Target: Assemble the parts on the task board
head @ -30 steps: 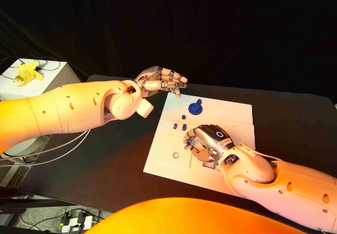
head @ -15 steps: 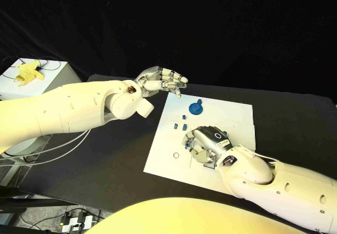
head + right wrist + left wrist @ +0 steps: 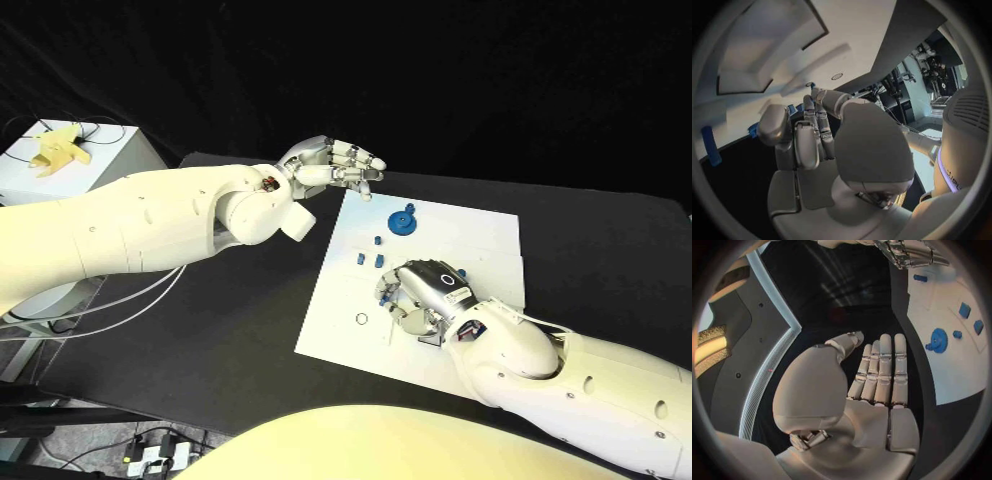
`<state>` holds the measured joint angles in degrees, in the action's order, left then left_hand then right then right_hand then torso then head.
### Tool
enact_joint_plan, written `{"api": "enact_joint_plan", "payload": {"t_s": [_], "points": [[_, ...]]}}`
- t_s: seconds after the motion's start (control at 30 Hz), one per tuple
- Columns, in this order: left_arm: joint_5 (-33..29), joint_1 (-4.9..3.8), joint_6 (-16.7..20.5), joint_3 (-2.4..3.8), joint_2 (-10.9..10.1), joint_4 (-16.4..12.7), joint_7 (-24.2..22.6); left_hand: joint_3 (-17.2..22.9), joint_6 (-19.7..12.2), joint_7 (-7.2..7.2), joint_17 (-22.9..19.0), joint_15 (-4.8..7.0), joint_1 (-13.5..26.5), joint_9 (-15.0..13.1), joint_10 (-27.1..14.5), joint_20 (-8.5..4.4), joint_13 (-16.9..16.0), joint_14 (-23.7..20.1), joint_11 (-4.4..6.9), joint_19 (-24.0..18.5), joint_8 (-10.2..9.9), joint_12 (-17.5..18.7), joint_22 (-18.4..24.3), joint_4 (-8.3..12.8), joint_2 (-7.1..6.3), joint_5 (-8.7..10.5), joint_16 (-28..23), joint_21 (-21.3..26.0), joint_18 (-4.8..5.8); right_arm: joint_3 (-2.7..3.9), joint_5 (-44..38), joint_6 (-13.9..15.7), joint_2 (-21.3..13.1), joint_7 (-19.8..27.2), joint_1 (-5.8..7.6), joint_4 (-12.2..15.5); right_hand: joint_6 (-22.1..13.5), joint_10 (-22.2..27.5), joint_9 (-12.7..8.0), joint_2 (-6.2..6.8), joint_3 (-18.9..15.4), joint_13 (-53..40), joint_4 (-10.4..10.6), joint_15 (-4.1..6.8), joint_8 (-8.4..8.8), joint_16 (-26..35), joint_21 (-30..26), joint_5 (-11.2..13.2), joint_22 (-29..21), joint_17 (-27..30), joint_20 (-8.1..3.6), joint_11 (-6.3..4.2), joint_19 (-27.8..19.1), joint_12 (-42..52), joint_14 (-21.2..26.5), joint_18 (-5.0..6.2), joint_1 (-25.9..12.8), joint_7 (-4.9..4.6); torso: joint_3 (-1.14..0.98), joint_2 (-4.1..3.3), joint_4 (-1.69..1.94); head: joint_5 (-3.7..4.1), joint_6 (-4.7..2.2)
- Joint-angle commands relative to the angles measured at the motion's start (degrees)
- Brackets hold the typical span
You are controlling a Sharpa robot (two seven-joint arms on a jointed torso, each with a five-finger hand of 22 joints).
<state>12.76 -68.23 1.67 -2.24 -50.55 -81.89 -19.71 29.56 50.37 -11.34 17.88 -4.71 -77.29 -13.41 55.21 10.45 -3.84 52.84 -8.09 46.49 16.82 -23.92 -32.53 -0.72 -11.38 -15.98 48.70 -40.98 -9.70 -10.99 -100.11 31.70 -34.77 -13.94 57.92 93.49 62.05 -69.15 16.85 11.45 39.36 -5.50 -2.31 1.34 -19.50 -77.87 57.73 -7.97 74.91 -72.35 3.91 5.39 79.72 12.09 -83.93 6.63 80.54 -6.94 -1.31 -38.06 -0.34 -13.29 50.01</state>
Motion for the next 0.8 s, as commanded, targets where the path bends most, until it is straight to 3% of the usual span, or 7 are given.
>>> {"api": "enact_joint_plan", "payload": {"t_s": [0.03, 0.43, 0.8], "points": [[0.1, -0.03, -0.4, 0.04, 0.1, -0.1, -0.3, -0.1, -0.1, -0.42, -0.1, 0.04, -0.6, 0.1, 0.1, -0.03, -0.1, 0.4, -0.14, 0.3, -0.1, 0.2, 0.1, 0.0, -0.16, 0.13, -0.2, 0.2, -0.68, -0.07, -1.3, -0.9, 0.1, -0.6, -0.13, -0.1, 0.4, -2.8, 0.1, -0.65, 0.4, -2.0, 0.1, 0.41, 0.39, 0.0, -0.2, -0.3, 3.9, 0.0, -0.1, -2.46, 0.0, 0.3, -2.4, -0.85, 0.3, -0.16, -0.01, 0.03, -0.01, 0.07, -0.01], [0.1, -0.02, -0.6, 0.04, 0.0, 0.0, -0.1, -0.1, -0.1, -0.42, -0.1, 0.04, -0.6, 0.1, 0.1, -0.03, -0.1, 0.4, -0.14, 0.3, -0.1, 0.2, 0.1, 0.0, -0.16, 0.13, -0.2, 0.2, -0.68, -0.06, -1.9, 1.9, -0.2, -1.2, -0.15, 0.3, 0.4, -2.8, 0.1, -0.66, 0.5, -2.0, -0.1, 0.4, 0.43, 0.0, -0.2, -0.2, 3.9, 0.0, -0.09, -2.45, 0.0, 0.2, -2.4, -0.85, 0.3, -0.16, 0.03, 0.03, 0.02, -0.06, -0.01], [0.1, -0.02, -0.7, 0.04, 0.0, 0.0, -0.1, -0.1, -0.1, -0.42, -0.1, 0.04, -0.6, 0.1, 0.1, -0.03, -0.1, 0.4, -0.14, 0.3, -0.1, 0.2, 0.1, 0.0, -0.16, 0.13, -0.2, 0.2, -0.68, -0.06, -2.0, 2.8, -0.3, -1.4, -0.18, 0.6, 0.4, -2.8, 0.1, -0.66, 0.5, -2.0, -0.1, 0.4, 0.43, 0.0, -0.2, -0.2, 3.9, 0.0, -0.09, -2.45, 0.0, 0.2, -2.4, -0.85, 0.3, -0.16, 0.02, 0.04, 0.0, -0.07, -0.01]]}}
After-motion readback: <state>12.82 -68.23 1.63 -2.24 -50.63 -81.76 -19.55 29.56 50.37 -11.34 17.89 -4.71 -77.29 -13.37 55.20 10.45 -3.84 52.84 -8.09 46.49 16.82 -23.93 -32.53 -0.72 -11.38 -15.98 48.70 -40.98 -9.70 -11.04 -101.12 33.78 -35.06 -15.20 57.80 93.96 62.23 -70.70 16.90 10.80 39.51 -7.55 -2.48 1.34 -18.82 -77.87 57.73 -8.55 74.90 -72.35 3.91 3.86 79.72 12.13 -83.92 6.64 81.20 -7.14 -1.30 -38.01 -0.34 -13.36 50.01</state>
